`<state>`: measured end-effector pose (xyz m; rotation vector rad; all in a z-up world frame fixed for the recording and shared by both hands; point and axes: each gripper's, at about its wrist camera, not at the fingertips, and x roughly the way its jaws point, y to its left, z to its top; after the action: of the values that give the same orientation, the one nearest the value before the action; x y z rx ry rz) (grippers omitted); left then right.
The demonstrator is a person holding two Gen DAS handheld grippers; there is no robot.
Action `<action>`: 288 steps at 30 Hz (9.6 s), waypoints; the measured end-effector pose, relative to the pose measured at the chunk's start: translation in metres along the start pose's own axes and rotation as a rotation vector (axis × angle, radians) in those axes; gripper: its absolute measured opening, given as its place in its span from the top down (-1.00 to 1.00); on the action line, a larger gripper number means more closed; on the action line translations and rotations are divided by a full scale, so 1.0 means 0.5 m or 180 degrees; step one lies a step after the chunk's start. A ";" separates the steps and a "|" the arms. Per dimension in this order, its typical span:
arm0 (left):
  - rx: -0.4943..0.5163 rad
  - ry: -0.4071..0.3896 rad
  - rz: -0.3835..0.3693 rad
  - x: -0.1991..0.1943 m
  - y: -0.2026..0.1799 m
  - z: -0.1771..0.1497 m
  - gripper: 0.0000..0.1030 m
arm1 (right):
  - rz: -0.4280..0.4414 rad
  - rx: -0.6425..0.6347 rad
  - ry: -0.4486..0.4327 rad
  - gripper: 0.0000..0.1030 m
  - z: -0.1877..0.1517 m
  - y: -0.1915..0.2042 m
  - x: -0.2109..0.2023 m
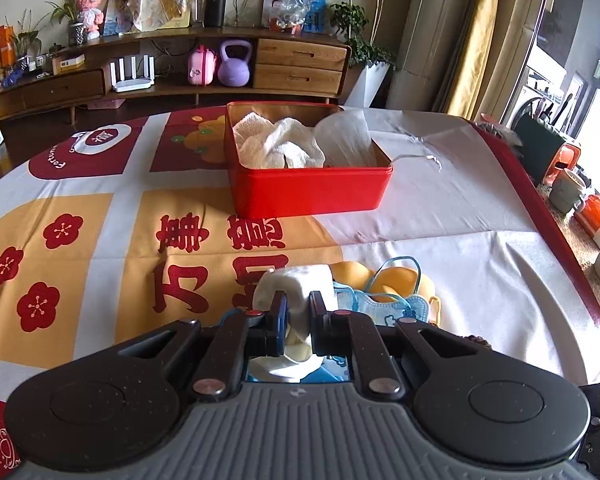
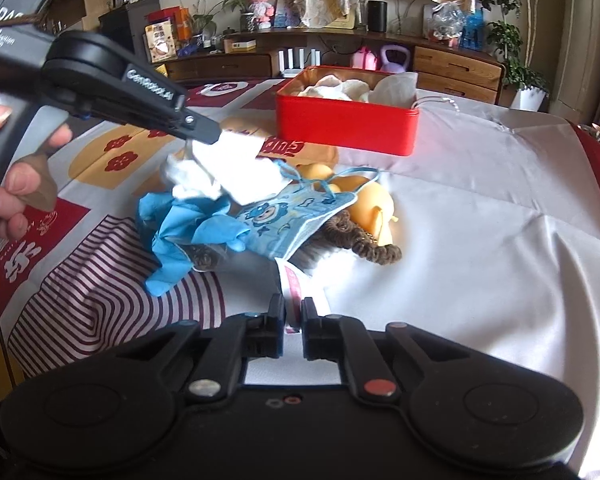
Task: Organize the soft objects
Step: 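Lift the white tissue cloth with the left tool toward the red tin, then lower the white tissue cloth into the red tin with the left tool, then open the left tool to release the tissue cloth and withdraw, then lower the left tool onto the blue glove and close on it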
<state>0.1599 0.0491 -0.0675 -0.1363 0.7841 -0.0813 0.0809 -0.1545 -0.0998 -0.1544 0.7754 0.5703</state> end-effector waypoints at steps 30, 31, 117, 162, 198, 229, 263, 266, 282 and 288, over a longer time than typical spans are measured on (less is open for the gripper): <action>0.0395 0.0309 -0.0014 0.060 -0.029 -0.030 -0.44 | 0.0145 0.0380 -0.0019 0.92 0.009 -0.028 -0.033; 0.0413 0.0316 0.0007 0.066 -0.030 -0.032 -0.44 | 0.0139 0.0378 -0.0017 0.92 0.009 -0.029 -0.033; 0.0296 -0.0247 0.0164 0.285 -0.002 0.367 0.84 | -0.0002 0.0293 -0.0107 0.92 0.426 -0.196 0.288; 0.0127 0.0298 0.0137 0.374 -0.004 0.321 -0.36 | 0.0025 0.0214 0.0082 0.32 0.417 -0.180 0.306; 0.0198 -0.0155 0.0061 -0.028 -0.028 0.224 -0.60 | -0.0051 0.0451 -0.0350 -0.85 0.337 -0.071 -0.020; 0.0068 -0.0270 0.0060 -0.174 -0.038 0.006 -0.83 | -0.0038 0.0458 -0.0464 -0.96 0.167 -0.077 -0.113; -0.0030 0.0425 0.0283 0.102 0.071 -0.068 -0.82 | 0.0214 -0.0103 0.0345 0.09 0.084 -0.121 0.114; -0.0017 0.0386 0.0320 0.104 0.070 -0.069 -0.73 | 0.0251 -0.0058 0.0322 0.15 0.093 -0.121 0.118; 0.0221 0.0300 0.0472 0.104 0.056 -0.072 0.52 | 0.0375 0.0109 0.0276 0.79 0.114 -0.113 0.125; 0.0161 0.0310 0.0402 0.100 0.060 -0.071 0.82 | 0.0294 0.0198 0.0208 0.84 0.113 -0.118 0.113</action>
<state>0.1708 0.0693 -0.1320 -0.0347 0.8855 0.0120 0.1797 -0.1608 -0.1034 -0.0805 0.8663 0.6304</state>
